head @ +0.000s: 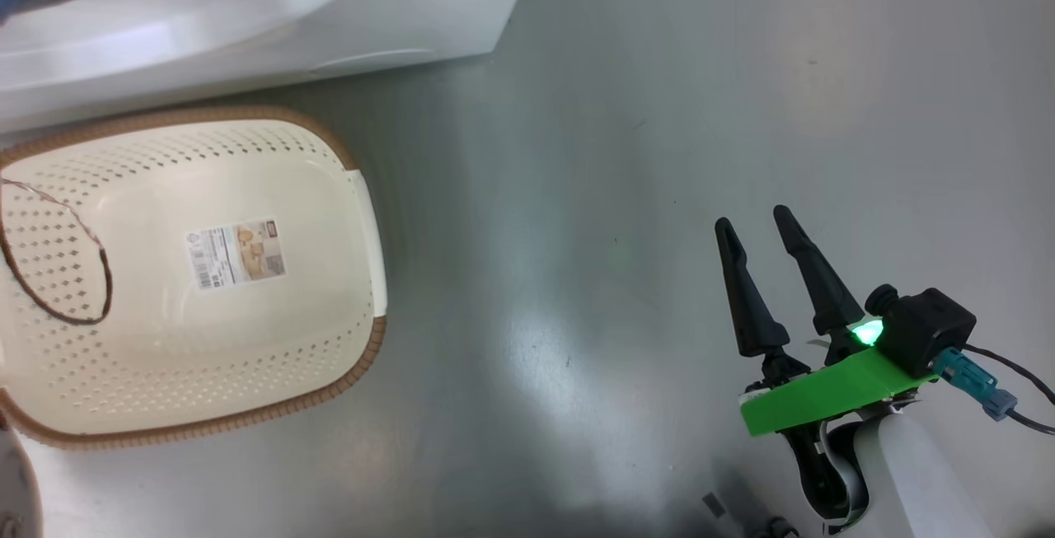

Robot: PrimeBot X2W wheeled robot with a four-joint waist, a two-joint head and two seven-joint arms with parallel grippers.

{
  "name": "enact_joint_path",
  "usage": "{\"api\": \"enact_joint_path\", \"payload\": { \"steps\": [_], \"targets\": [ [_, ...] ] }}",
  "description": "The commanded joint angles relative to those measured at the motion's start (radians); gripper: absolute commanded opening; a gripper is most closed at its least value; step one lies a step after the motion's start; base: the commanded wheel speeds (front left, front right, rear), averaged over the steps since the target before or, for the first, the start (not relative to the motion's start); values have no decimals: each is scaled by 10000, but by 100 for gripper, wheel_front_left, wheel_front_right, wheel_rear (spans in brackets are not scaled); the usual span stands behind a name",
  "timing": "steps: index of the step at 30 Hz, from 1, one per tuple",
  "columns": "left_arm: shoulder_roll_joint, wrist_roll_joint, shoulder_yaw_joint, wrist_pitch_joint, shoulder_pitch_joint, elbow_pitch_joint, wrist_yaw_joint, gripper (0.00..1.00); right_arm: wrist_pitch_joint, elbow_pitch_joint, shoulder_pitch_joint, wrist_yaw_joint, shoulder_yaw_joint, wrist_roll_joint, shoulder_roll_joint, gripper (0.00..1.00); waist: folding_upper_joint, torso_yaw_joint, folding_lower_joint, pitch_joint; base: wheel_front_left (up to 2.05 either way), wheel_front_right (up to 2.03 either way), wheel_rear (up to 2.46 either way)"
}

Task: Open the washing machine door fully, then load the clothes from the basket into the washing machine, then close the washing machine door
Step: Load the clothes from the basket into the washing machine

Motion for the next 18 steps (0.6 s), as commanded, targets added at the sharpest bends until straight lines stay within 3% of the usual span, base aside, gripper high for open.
{"api": "enact_joint_path", "payload": {
  "steps": [1,9,12,15,18],
  "targets": [
    [564,-30,75,21,-248,81,-150,0,-120,-245,224,16,269,52,22,100,0,-142,0,261,0,0,0],
    [867,-168,-115,221,-1099,714,-389,0,-120,-339,301,16,370,197,22,100,0,-321,0,818,0,0,0],
    [1102,-2,-332,-295,-1418,656,-466,0,-120,-353,311,16,477,268,22,100,0,-418,0,939,0,0,0],
    [1399,521,-725,-1225,-1746,195,-514,0,-120,-356,398,16,562,313,22,100,0,-458,0,1009,0,0,0],
    [1601,1092,-893,-1432,-2085,-1022,-501,0,-120,-409,390,16,630,378,22,100,0,-511,0,1147,0,0,0]
  ]
}}
